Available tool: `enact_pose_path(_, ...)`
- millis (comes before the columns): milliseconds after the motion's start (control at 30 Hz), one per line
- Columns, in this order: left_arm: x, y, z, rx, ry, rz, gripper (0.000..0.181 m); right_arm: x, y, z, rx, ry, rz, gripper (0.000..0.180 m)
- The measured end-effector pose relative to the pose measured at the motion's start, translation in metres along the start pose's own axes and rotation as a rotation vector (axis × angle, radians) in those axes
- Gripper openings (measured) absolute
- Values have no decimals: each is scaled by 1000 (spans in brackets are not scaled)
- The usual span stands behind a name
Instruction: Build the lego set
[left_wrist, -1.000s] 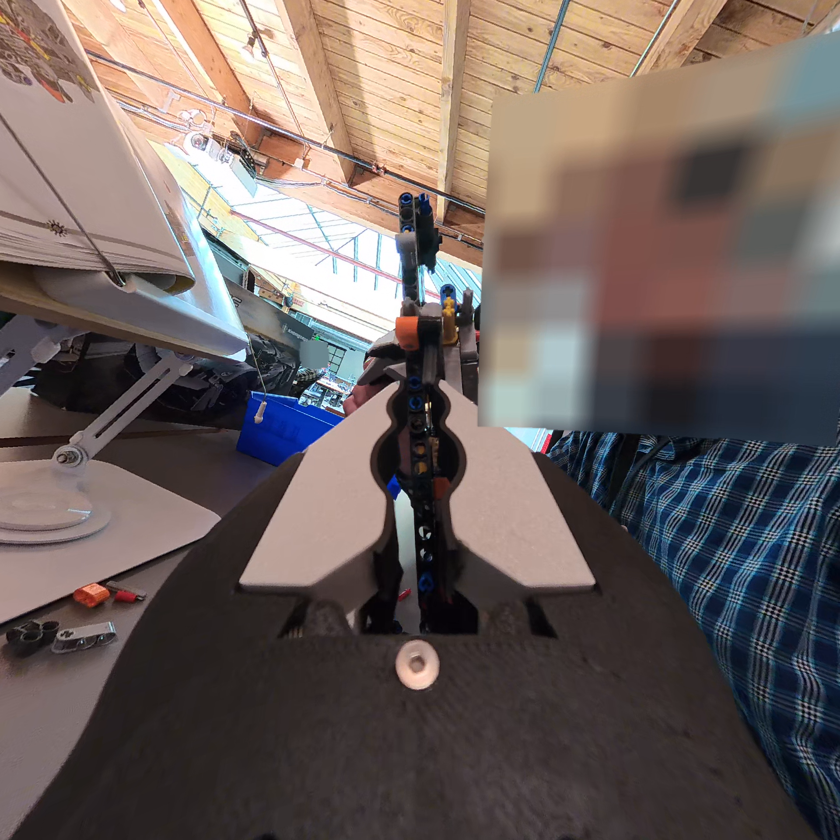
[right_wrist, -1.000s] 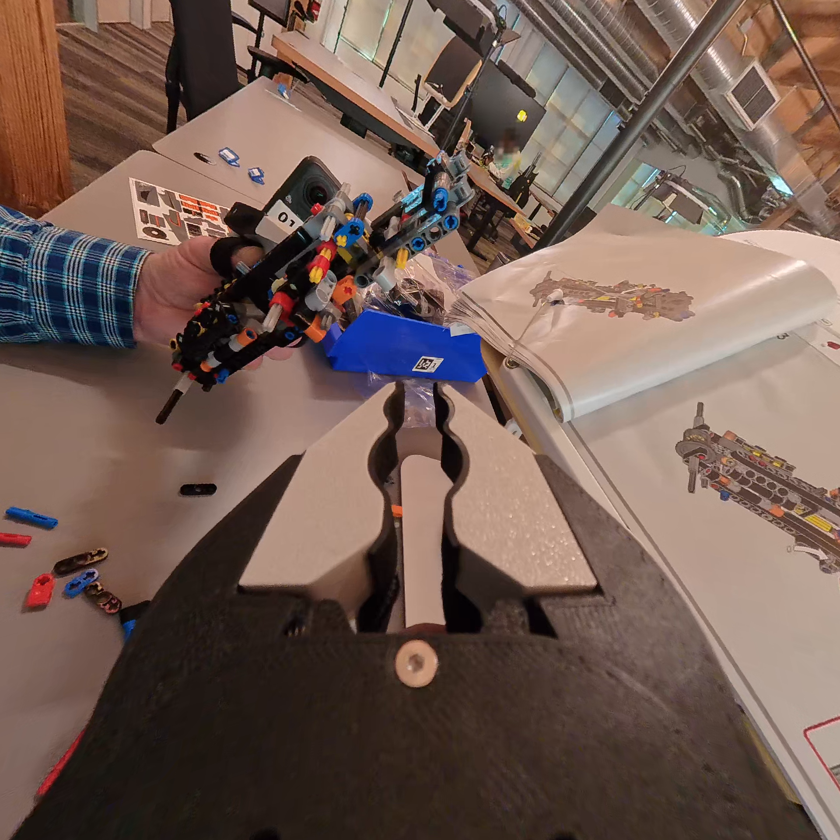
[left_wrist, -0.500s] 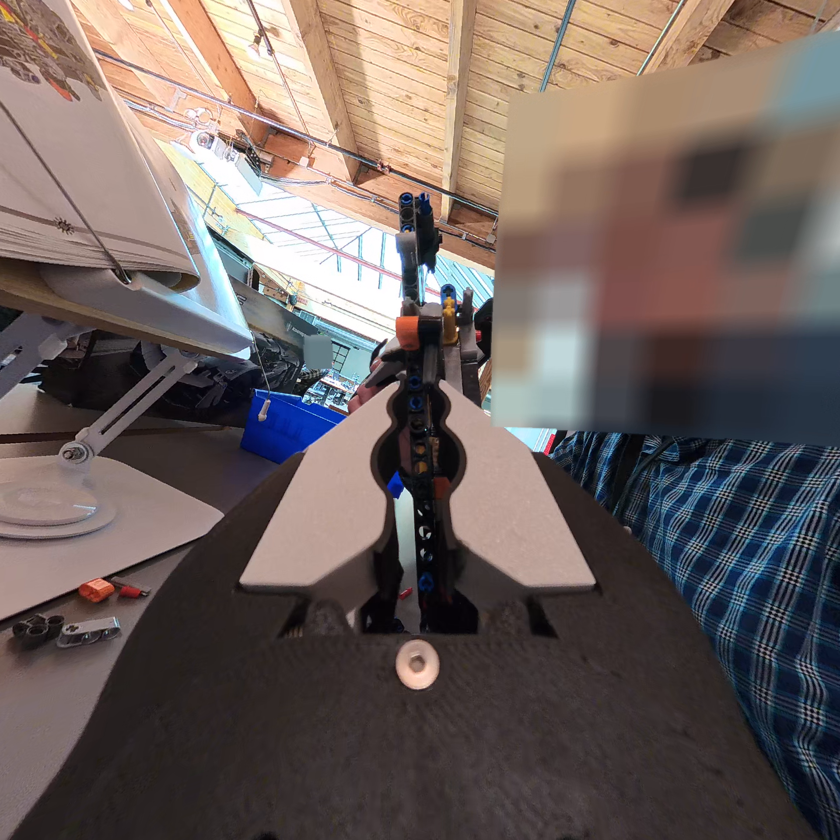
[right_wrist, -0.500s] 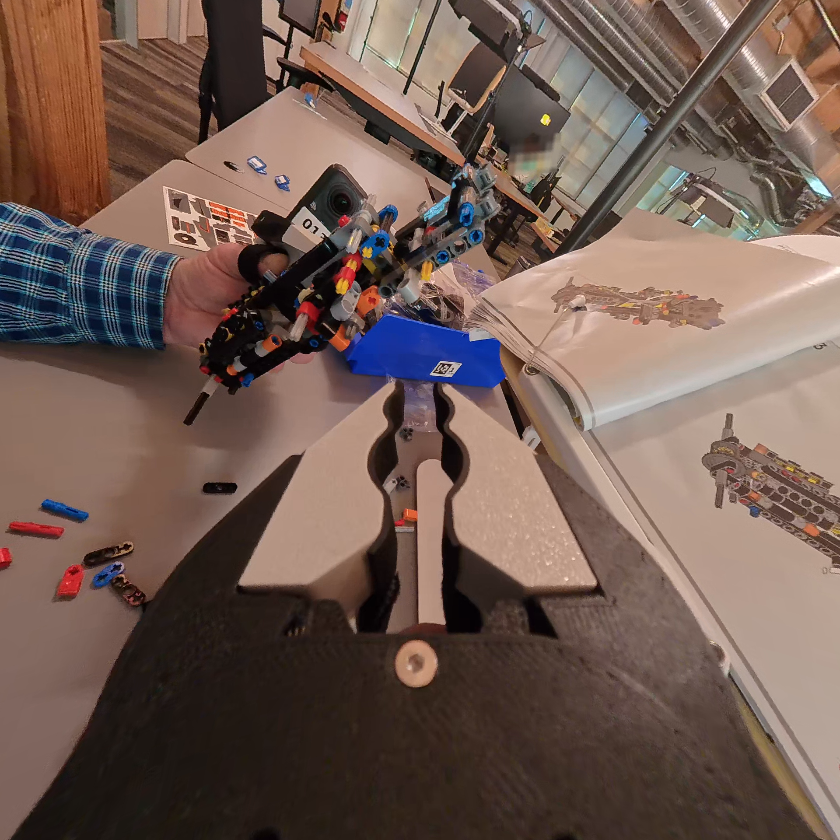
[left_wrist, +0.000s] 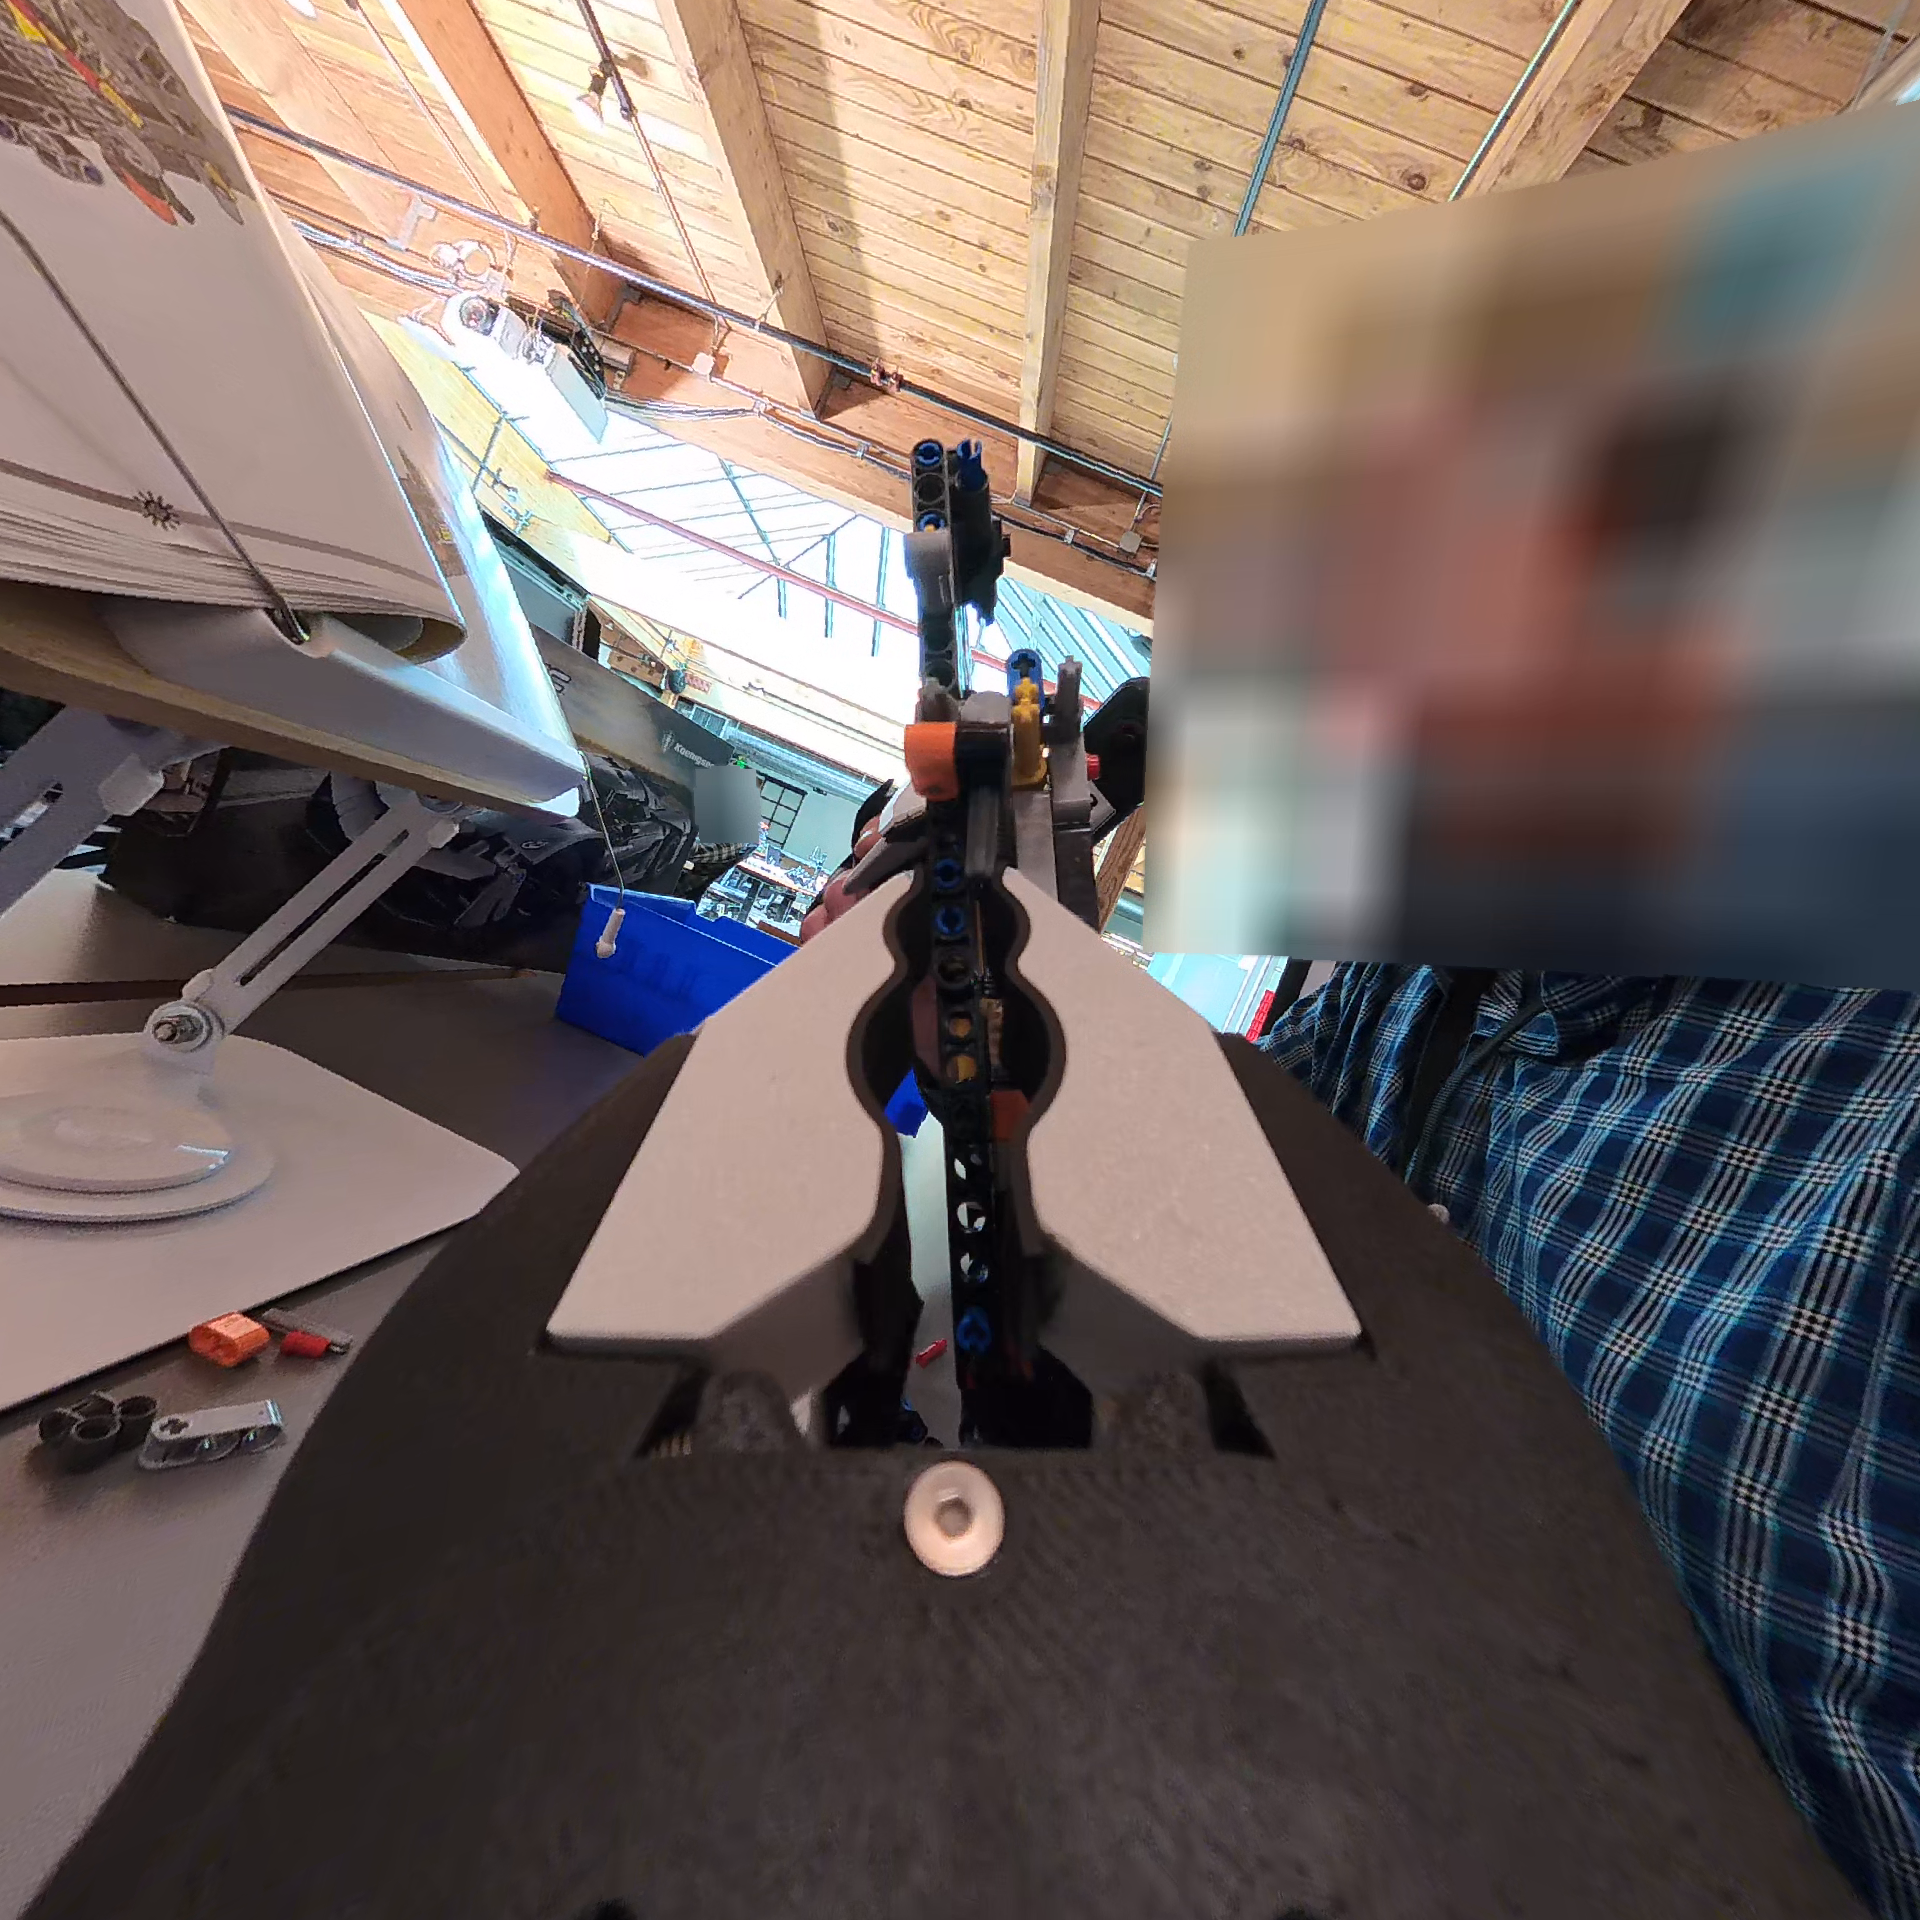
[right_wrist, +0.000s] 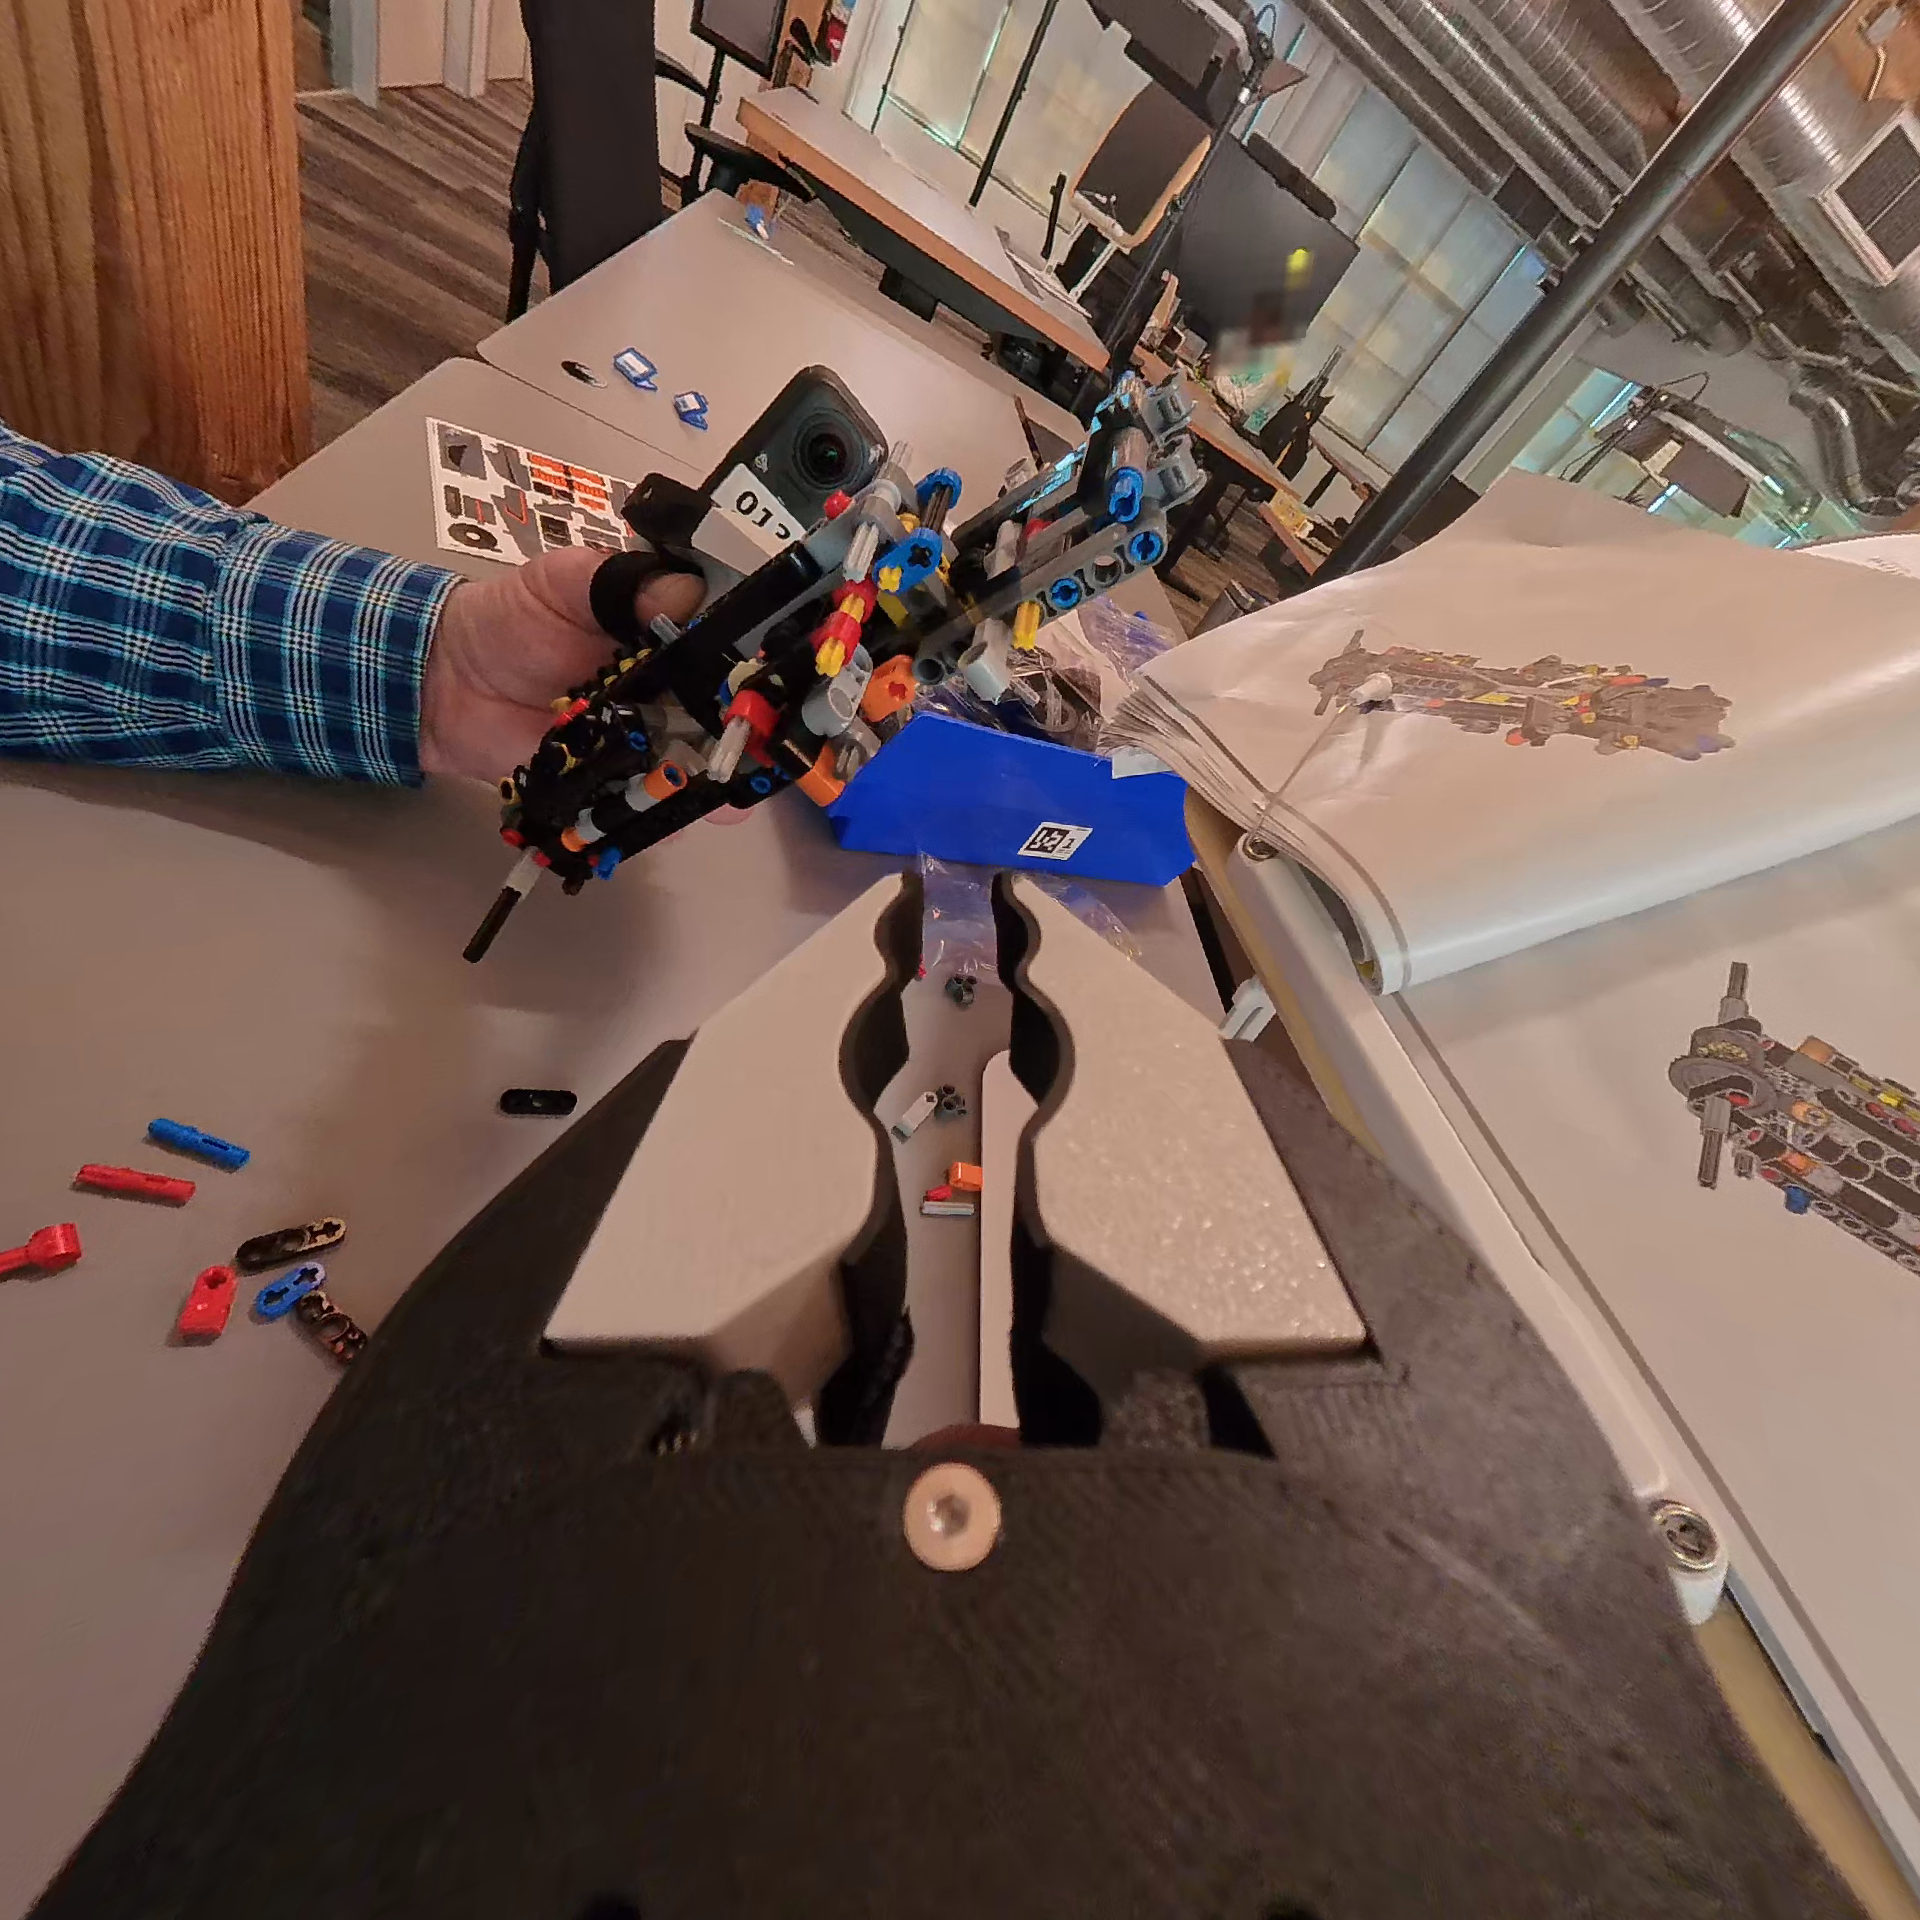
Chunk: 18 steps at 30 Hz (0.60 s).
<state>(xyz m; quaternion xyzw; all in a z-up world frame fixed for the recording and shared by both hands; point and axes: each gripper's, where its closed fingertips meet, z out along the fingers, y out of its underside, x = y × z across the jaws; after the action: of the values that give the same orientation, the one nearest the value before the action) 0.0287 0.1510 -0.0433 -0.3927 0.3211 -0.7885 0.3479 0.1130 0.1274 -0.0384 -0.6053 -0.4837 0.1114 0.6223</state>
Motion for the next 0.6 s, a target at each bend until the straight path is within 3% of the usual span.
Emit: enact_pose_path(600, -2, 1, 1, -4, -5, -3, 8, -1, 0, 0, 1, -9, 5, 11)
